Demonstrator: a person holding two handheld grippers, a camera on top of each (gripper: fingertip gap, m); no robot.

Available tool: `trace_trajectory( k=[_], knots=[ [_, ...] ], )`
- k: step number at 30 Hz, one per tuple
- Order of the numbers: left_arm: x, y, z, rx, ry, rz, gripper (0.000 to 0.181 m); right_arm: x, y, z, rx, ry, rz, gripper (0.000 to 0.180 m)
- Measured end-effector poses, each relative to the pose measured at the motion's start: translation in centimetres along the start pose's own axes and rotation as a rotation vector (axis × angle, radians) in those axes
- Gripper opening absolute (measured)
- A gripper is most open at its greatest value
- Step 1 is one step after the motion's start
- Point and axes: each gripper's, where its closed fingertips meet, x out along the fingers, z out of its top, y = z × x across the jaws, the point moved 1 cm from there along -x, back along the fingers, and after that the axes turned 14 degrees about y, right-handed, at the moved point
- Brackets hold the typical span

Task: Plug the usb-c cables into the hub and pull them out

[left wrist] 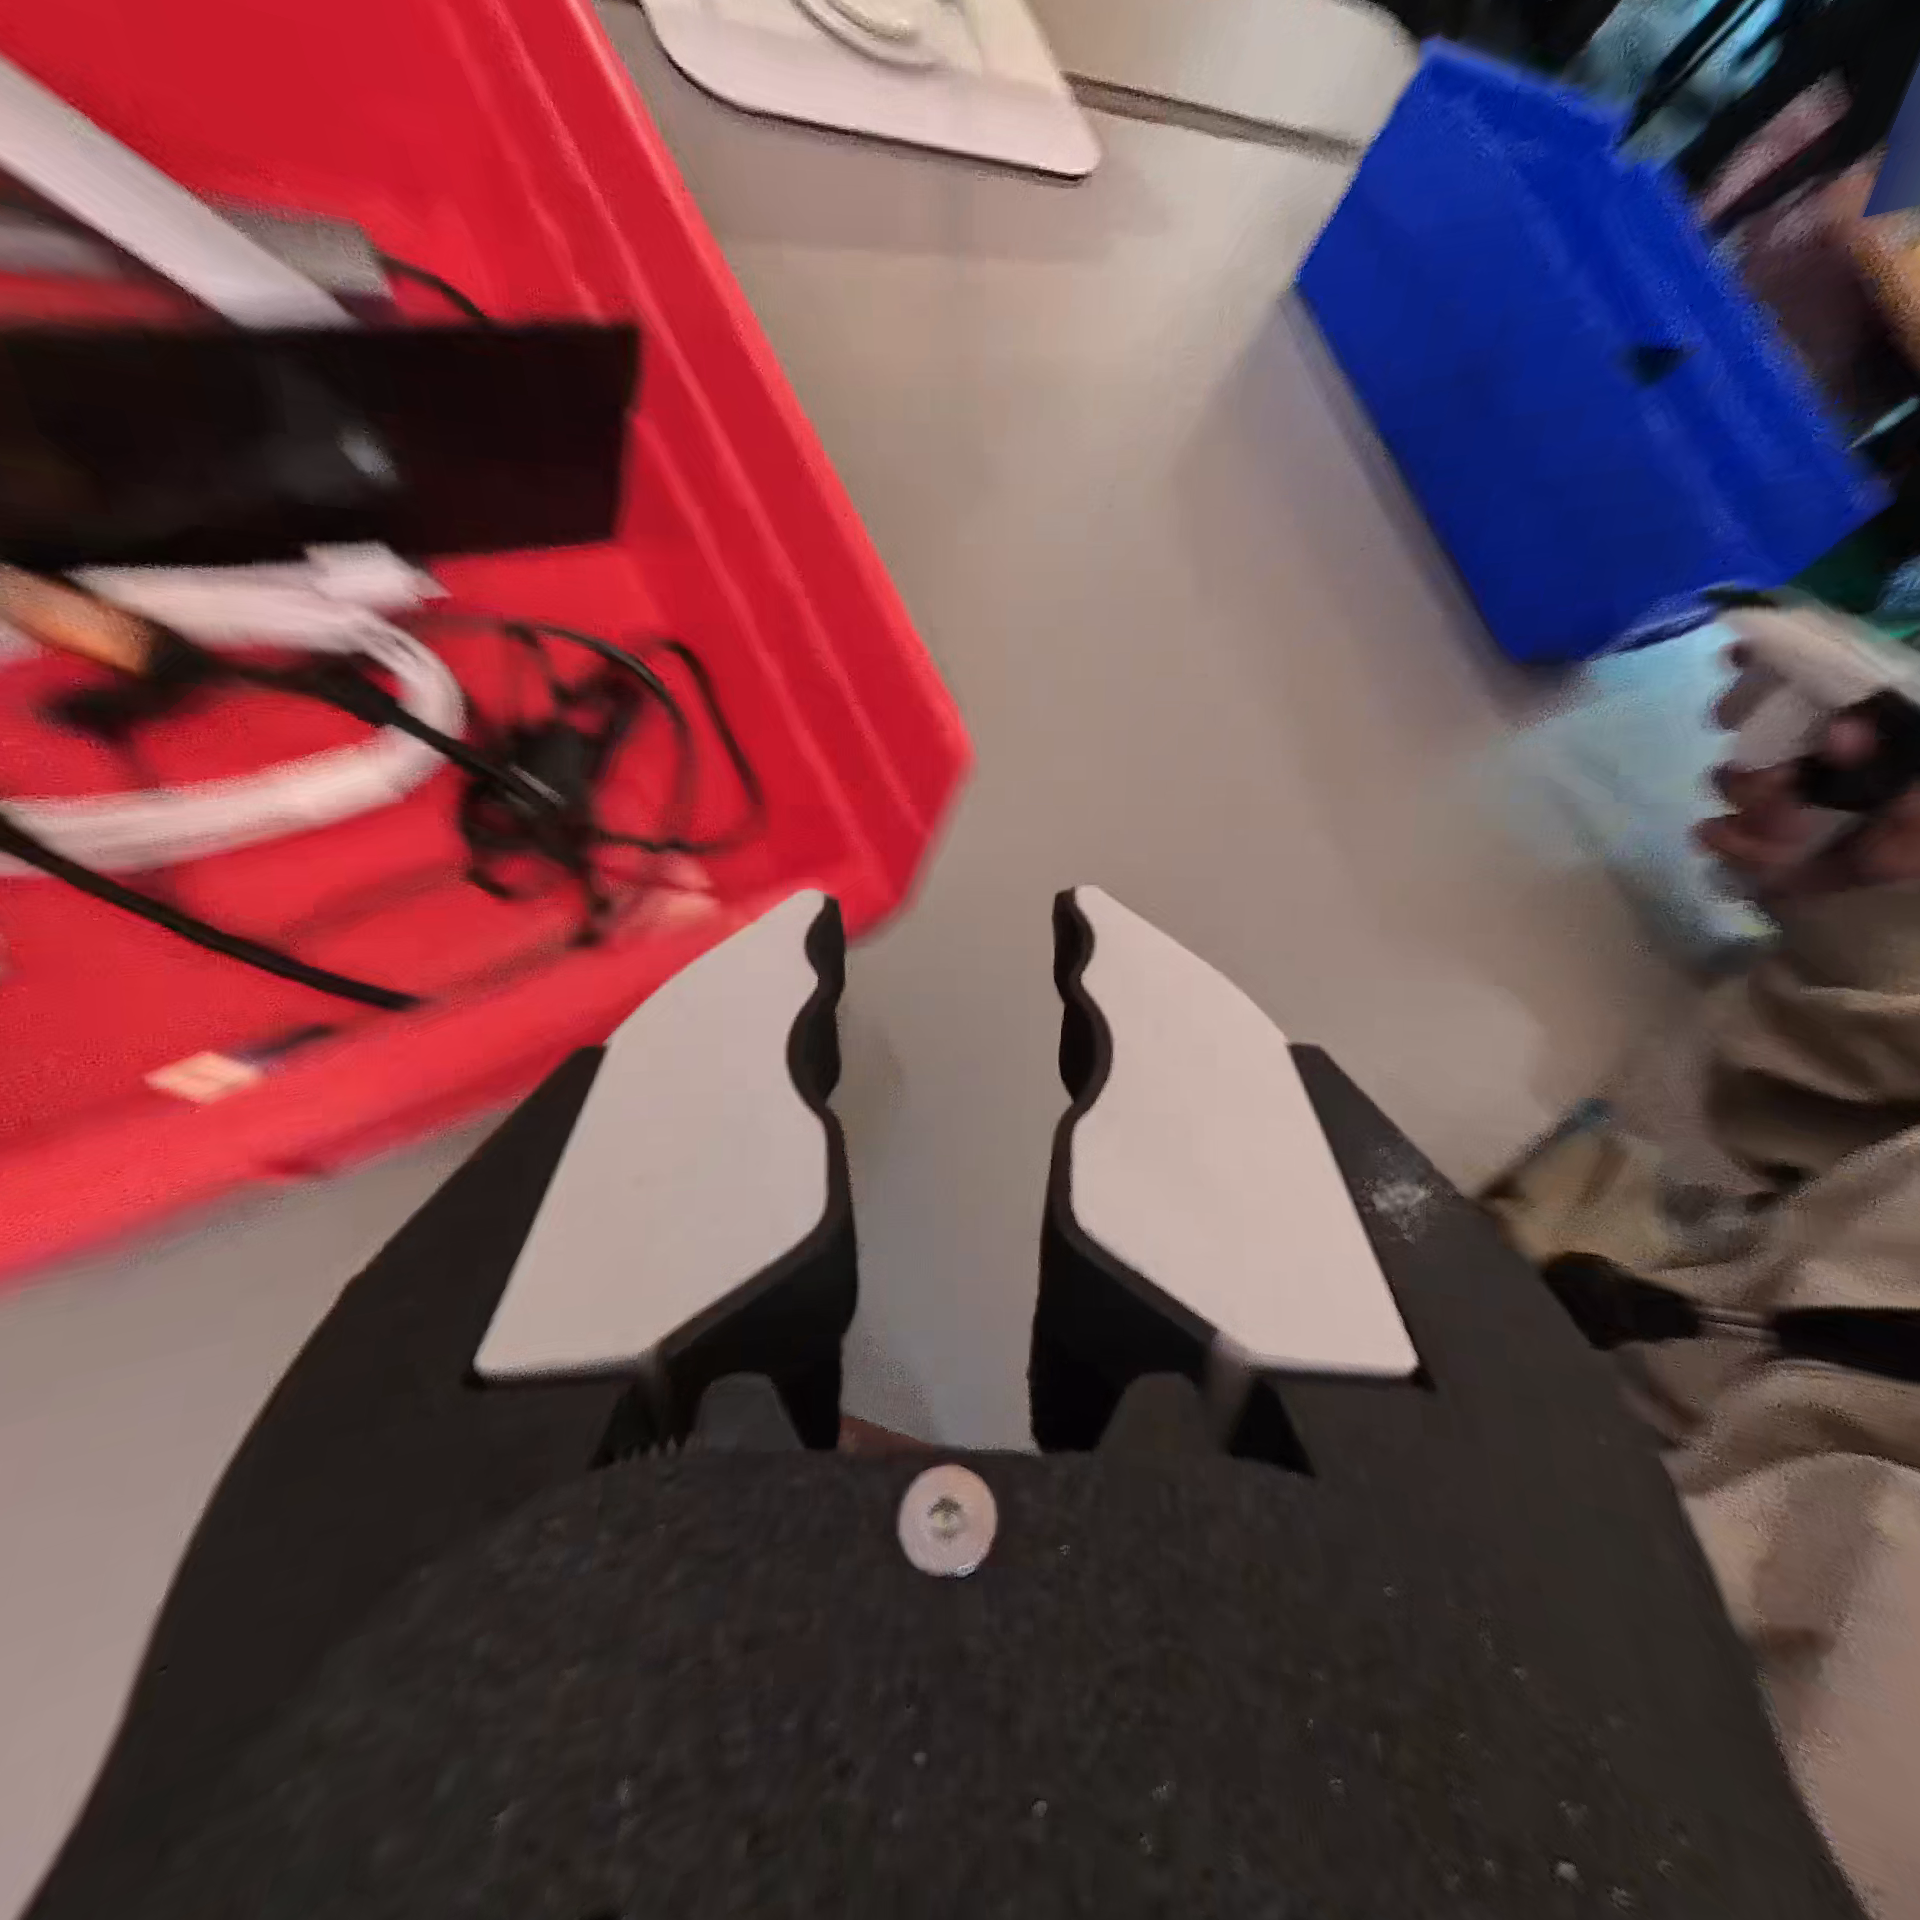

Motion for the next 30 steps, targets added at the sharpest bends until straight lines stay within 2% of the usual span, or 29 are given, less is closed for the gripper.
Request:
trace_trajectory(
  k=[4,6,8,11,15,18,22,23,26,30],
  knots=[
    [-0.7,6.8,5.0,0.248,0.188,0.319,0.043,0.1,-0.1,-0.1,0.008,0.008,0.01,0.031],
    [0.4,10.6,6.7,0.243,0.313,0.453,0.044,0.1,-0.1,-0.3,0.009,0.014,0.012,0.032],
    [2.6,12.6,7.2,0.227,0.429,0.464,0.043,0.0,-0.1,-0.4,0.005,0.019,0.007,0.031],
    [4.7,14.7,6.4,0.392,0.6,0.481,0.039,-0.4,-0.3,-0.5,0.001,0.019,-0.005,0.031],
    [5.9,14.3,5.3,0.573,0.721,0.366,0.039,-0.9,-0.9,-0.7,0.025,0.013,-0.004,0.031],
    [7.0,14.3,5.1,0.718,0.756,0.376,0.027,-1.1,-1.0,-0.7,0.037,0.009,0.0,0.031],
    [6.9,14.4,6.1,0.772,0.714,0.435,0.003,-1.1,-0.5,-0.7,0.027,0.008,0.006,0.031],
    [6.2,14.0,6.8,0.777,0.665,0.443,0.003,-1.1,-0.4,-0.7,0.021,0.008,0.006,0.031],
    [2.8,12.5,9.1,0.792,0.511,0.494,0.003,-1.2,0.0,-0.7,0.008,0.009,0.008,0.031],
    [-3.7,10.8,12.2,0.776,0.295,0.635,0.003,-1.6,0.6,-0.7,-0.007,-0.001,0.012,0.031]
  ],
)
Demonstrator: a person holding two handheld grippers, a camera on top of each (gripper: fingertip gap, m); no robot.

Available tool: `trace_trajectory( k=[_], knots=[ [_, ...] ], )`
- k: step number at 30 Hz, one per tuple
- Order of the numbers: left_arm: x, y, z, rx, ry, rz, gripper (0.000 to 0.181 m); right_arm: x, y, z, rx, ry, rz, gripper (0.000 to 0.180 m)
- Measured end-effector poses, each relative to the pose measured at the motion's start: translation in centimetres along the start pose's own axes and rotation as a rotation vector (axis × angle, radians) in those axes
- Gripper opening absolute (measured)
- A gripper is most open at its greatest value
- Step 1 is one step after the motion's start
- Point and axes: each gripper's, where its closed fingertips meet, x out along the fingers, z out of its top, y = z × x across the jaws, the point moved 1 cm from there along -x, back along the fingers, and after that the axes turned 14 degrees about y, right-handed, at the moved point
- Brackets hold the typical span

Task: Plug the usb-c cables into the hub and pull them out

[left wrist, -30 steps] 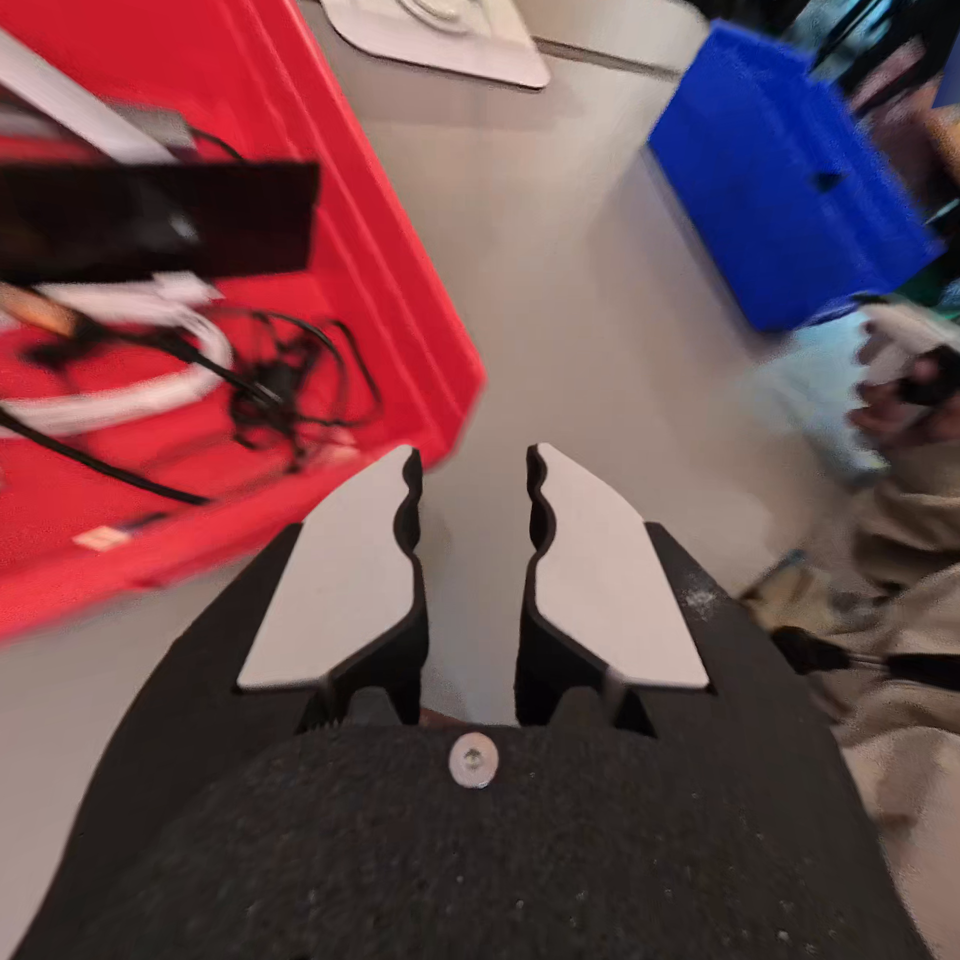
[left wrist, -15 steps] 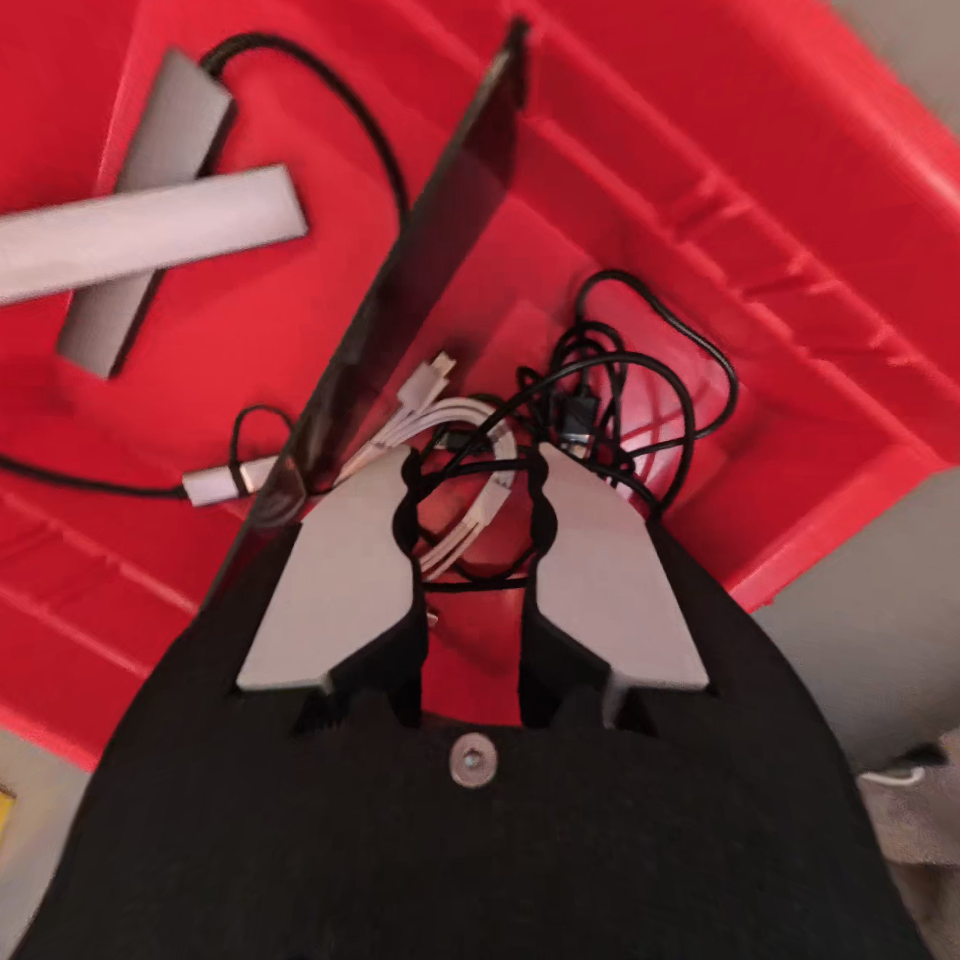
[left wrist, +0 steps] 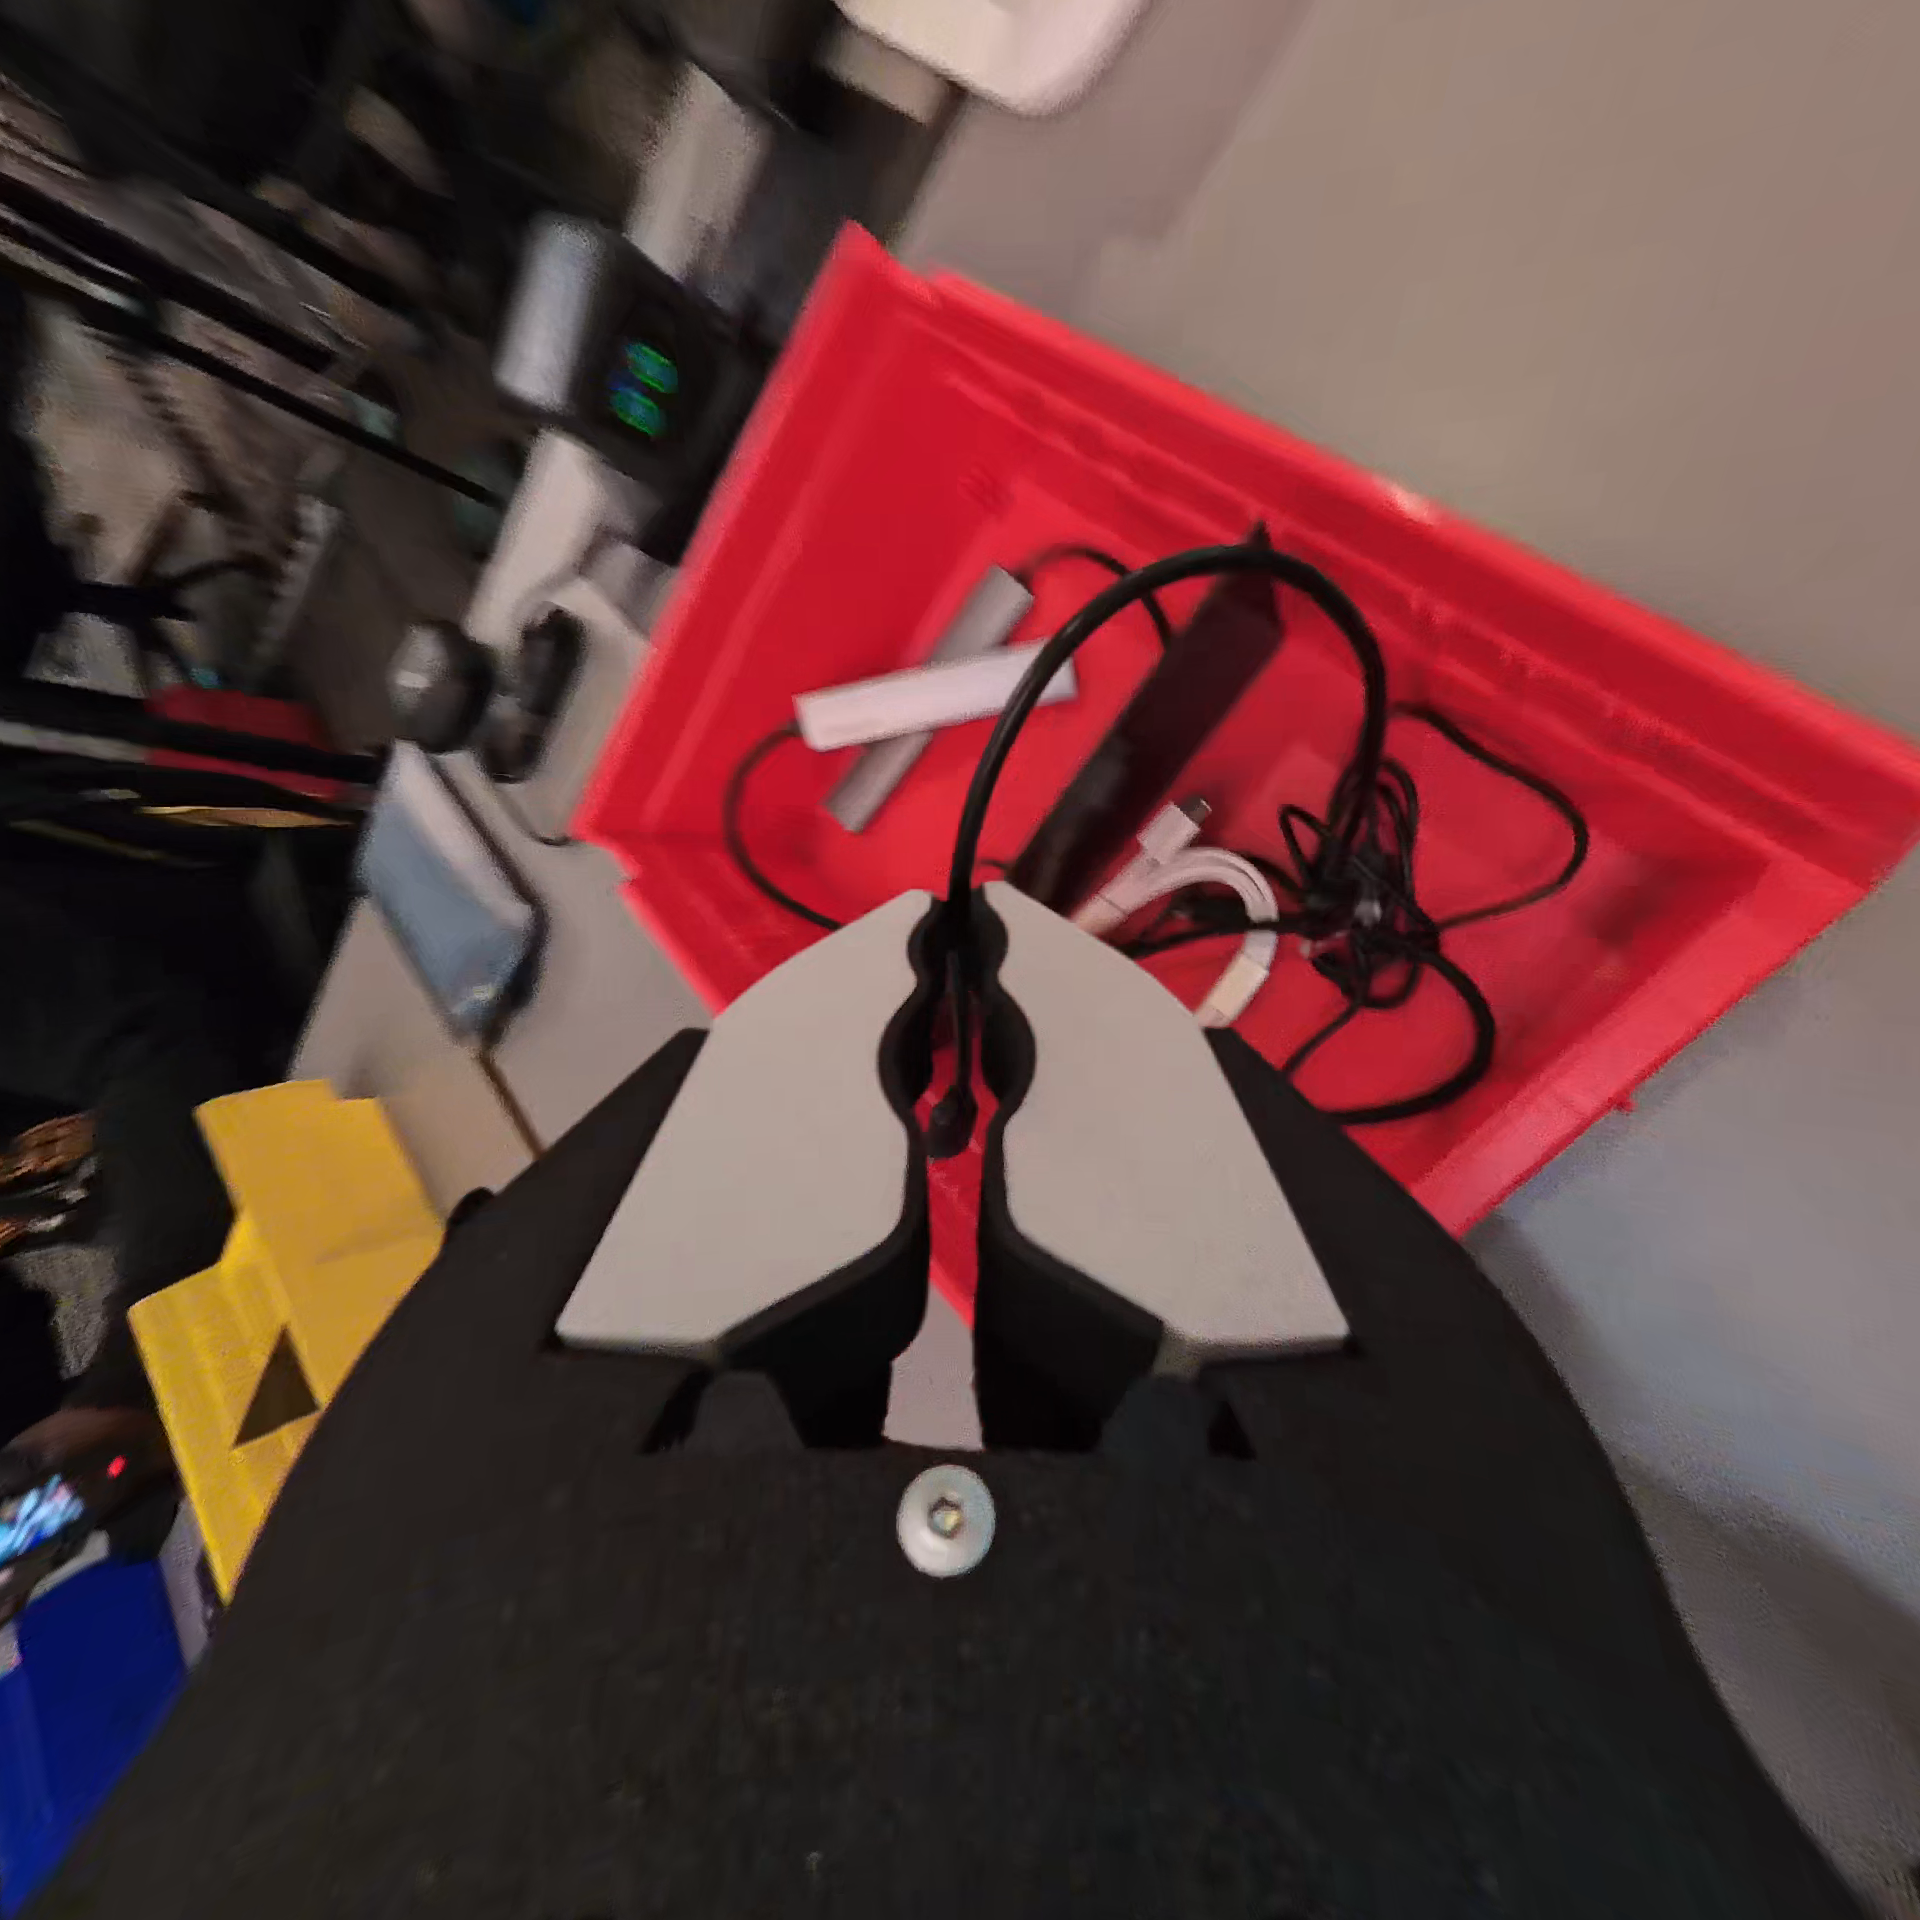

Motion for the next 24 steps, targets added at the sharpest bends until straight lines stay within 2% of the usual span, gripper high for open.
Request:
trace_trajectory(
  k=[3,6,8,10,13,16,21,24],
  knots=[
    [-5.7,1.7,1.6,-0.155,-0.187,0.104,0.003,-0.3,0.4,0.1,-0.01,-0.01,-0.002,0.03],
    [-10.8,-1.8,4.6,-0.16,-0.364,0.06,0.002,-0.3,0.9,0.2,-0.021,-0.012,0.0,0.03],
    [-13.0,-6.5,6.9,-0.005,-0.409,-0.012,0.003,-0.3,1.2,0.1,-0.04,-0.01,-0.004,0.03],
    [-13.9,-11.7,9.1,0.26,-0.41,-0.016,0.003,-0.2,1.4,0.0,-0.062,-0.001,-0.008,0.03],
    [-12.3,-19.9,12.3,0.625,-0.384,-0.065,0.003,-0.1,1.6,-0.1,-0.098,-0.005,-0.011,0.03],
    [-8.4,-25.1,15.4,0.867,-0.319,-0.062,0.002,-0.3,1.2,0.1,-0.117,-0.013,-0.023,0.029],
    [-2.5,-30.2,19.2,1.174,-0.23,-0.128,0.003,-1.0,1.0,0.0,-0.087,-0.027,-0.008,0.029],
    [-0.3,-32.7,20.8,1.237,-0.143,-0.201,0.003,-1.5,0.6,-0.1,-0.076,-0.032,-0.013,0.029]
  ],
)
